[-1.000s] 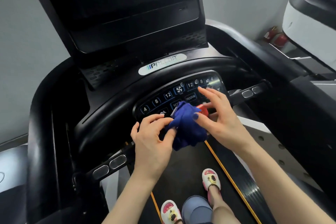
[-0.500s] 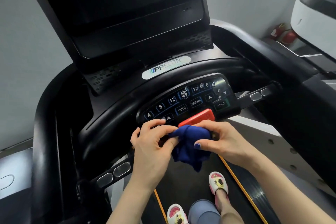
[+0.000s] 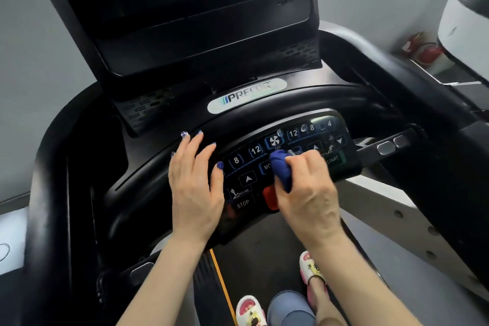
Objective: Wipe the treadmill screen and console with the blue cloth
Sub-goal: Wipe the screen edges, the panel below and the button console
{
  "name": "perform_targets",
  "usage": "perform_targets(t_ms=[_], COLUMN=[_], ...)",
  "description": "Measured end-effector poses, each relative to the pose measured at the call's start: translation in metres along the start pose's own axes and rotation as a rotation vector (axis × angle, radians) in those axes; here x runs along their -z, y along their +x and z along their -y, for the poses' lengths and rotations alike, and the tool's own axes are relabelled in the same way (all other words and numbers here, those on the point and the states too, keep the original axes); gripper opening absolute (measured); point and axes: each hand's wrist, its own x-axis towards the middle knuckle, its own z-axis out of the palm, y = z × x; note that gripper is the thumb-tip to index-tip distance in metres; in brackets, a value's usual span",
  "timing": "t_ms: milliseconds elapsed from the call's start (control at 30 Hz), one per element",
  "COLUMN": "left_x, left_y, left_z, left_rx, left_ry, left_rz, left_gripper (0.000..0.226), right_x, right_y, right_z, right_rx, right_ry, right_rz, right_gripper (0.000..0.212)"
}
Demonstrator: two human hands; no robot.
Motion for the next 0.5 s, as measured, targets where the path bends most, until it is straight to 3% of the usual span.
perform_targets(t_ms=[233, 333, 500], left_x=[-0.018, -0.022, -0.025], left_y=[-0.003, -0.005, -0.005], left_z=[0.021, 0.021, 0.023], left_rx=[0.023, 0.042, 0.031], left_ry=[0.02, -0.03, -0.1], left_rz=[0.058, 0.05, 0.027], left_gripper=[0.049, 0.052, 0.054], right_x=[-0.028, -0.036, -0.05], right_y=[-0.021, -0.036, -0.04], right_z=[0.013, 0.008, 0.008], right_rx=[0.014, 0.099, 0.13], right_ry=[0.097, 0.172, 0.22], right_rz=[0.087, 0.104, -0.013], right_gripper=[0.049, 0.045, 0.033])
